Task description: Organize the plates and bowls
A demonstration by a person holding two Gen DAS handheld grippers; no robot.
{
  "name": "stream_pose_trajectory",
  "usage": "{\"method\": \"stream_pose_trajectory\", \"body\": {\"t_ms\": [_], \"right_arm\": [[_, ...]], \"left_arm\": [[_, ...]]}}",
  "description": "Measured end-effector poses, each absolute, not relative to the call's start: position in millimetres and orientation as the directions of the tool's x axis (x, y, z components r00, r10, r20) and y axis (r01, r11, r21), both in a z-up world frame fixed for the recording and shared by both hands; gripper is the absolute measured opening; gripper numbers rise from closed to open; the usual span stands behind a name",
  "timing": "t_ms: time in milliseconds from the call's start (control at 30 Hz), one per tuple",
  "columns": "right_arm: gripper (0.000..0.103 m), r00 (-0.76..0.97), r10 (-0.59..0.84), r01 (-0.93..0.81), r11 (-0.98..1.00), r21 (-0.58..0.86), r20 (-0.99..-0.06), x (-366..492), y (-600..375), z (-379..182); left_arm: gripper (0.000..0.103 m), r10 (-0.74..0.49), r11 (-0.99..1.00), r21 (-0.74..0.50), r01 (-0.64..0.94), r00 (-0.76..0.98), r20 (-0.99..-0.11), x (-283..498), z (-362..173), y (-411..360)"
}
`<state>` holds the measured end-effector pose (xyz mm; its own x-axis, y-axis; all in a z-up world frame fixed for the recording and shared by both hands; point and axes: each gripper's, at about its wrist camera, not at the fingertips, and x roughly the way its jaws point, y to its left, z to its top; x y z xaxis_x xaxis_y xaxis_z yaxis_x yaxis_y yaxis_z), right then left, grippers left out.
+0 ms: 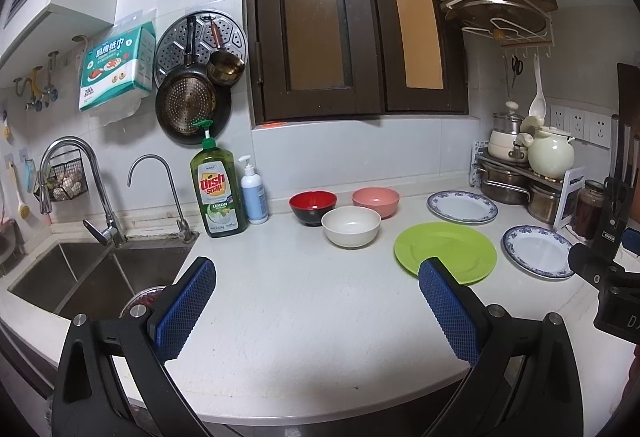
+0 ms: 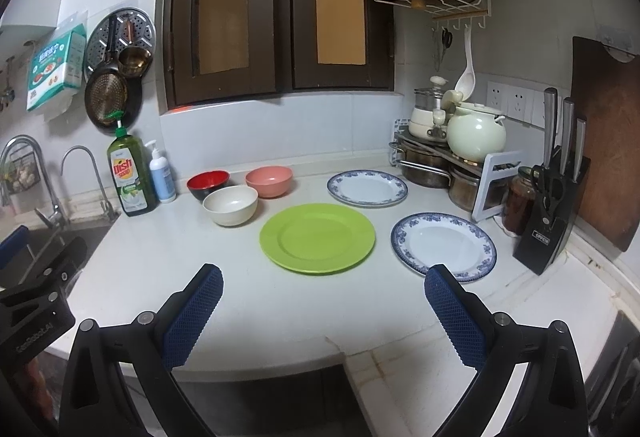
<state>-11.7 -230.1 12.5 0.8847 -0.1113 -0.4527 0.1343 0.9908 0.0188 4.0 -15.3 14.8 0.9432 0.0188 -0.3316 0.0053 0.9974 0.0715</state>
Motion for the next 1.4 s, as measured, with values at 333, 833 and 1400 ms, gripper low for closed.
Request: {"method": "stream_pose_trajectory", "body": {"t_ms": [333, 833, 1400], "right_arm": [[0.102, 0.89, -0.103, 0.125, 0.992, 0.021, -0.444, -11.9, -230.3, 15.6], [0.102, 0.892, -0.101, 0.123, 0.992, 0.021, -0.441, -10.4, -230.0, 18.7], [0.102, 0.894, -0.092, 0.112, 0.994, 0.019, -0.437, -3.0, -232.8, 24.9]], "left_arm": [[0.103, 0.027, 0.997, 0.078, -0.002, 0.948, -0.319, 3.3, 17.7, -19.1], [0.103, 0.026, 0.997, 0.076, -0.003, 0.951, -0.309, 2.5, 20.7, -21.9], [0.103, 0.033, 0.997, 0.08, -0.009, 0.953, -0.3, 7.8, 25.3, -26.9]]}}
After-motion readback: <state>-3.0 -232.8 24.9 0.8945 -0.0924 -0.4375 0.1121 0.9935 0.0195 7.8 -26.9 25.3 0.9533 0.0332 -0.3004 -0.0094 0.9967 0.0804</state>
